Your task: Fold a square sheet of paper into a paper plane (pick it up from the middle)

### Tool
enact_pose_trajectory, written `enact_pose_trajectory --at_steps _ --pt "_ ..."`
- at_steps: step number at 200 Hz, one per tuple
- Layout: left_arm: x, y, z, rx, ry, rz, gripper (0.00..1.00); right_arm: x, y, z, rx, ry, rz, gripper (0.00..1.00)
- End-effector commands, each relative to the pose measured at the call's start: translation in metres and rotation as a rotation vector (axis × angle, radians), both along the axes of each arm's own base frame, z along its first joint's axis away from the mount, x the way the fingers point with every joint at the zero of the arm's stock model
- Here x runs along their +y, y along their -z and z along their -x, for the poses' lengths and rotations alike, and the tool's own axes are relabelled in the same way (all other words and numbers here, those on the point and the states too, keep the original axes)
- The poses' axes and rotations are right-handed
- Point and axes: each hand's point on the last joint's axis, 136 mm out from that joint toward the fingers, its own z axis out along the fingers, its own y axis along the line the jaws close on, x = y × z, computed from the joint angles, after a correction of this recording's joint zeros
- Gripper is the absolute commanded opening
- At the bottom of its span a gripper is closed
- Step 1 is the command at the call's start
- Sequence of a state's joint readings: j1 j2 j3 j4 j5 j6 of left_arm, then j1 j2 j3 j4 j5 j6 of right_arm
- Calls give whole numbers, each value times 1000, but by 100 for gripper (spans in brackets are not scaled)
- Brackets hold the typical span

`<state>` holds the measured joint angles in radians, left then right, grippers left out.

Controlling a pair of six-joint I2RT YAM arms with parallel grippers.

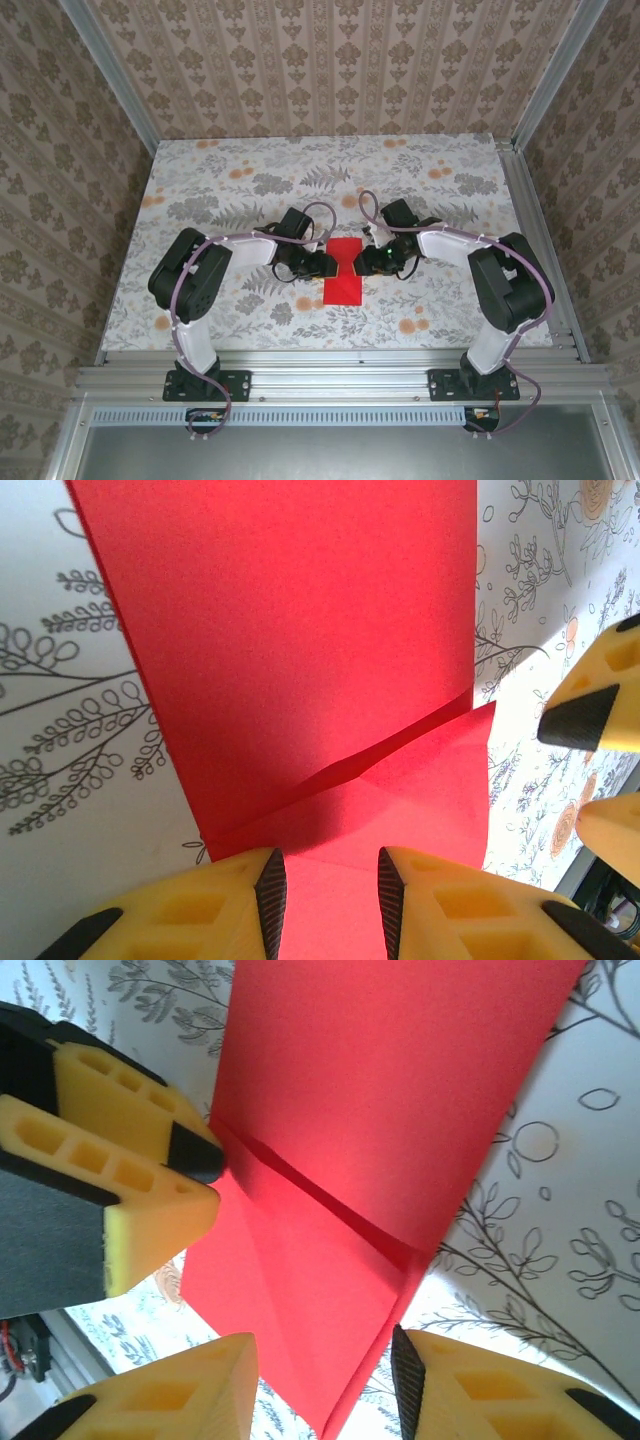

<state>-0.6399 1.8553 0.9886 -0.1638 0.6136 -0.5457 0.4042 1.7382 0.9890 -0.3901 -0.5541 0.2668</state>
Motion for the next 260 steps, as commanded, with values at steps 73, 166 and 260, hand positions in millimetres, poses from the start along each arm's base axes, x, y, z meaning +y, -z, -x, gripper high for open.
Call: enact_pose_trajectory --at_steps 73,166,260 --pt "9 25 10 51 14 -54 34 11 16 -17 2 -48 10 44" --pt "9 28 11 60 16 -59 34 22 6 1 37 -62 -77 42" --pt "9 25 9 55 15 -51 34 28 9 23 89 -73 -125 37"
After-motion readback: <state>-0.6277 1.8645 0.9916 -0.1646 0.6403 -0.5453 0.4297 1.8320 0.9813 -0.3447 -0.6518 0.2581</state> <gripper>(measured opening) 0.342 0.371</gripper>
